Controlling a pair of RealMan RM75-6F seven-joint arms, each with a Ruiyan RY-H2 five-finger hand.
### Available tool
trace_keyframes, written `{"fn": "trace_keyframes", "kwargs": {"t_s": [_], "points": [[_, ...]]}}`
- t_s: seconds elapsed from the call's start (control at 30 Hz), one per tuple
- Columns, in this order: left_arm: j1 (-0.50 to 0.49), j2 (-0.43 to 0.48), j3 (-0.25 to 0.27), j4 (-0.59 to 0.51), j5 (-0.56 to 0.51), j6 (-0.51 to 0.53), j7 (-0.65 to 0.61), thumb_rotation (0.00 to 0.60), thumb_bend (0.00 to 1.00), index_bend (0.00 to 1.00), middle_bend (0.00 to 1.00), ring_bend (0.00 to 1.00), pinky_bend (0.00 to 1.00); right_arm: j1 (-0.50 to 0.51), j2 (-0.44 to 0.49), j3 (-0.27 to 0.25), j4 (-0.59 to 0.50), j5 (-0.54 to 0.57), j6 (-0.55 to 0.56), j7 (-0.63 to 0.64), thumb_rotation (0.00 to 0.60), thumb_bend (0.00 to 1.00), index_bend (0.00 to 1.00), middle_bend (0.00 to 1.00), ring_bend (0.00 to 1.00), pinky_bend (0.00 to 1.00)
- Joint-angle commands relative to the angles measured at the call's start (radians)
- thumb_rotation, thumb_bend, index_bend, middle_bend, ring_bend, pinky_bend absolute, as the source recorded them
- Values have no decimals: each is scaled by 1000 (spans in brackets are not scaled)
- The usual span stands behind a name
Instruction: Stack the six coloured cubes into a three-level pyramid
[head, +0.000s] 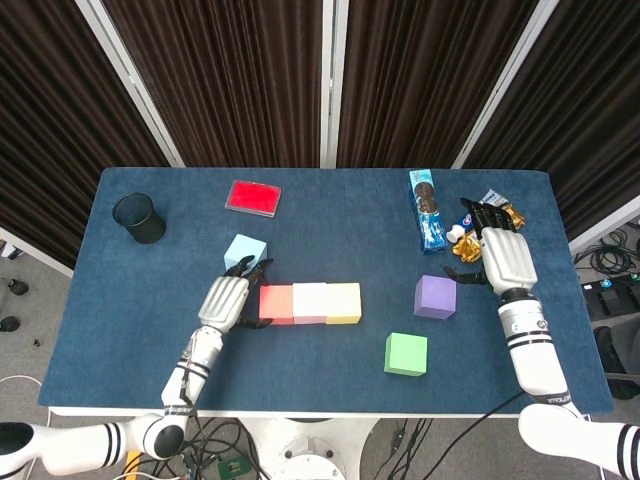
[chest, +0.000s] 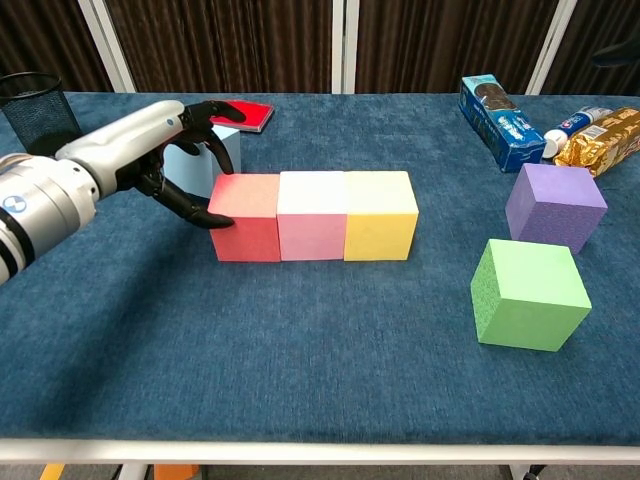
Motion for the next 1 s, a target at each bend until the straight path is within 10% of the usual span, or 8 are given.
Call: {"fn": "trace_keyframes", "kwargs": {"t_s": [0.03,1.0], "points": [[0,-3,-1,7,5,0,-9,600,141,130,406,53,189,0,-1,0,0,2,0,-2,600,90,0,85,0,0],[5,-22,2,49,39,-6,-67,600,137,122,248,62,189,-5,-4,-5,15,0,-17,8,600,90,0,85,0,0]]}}
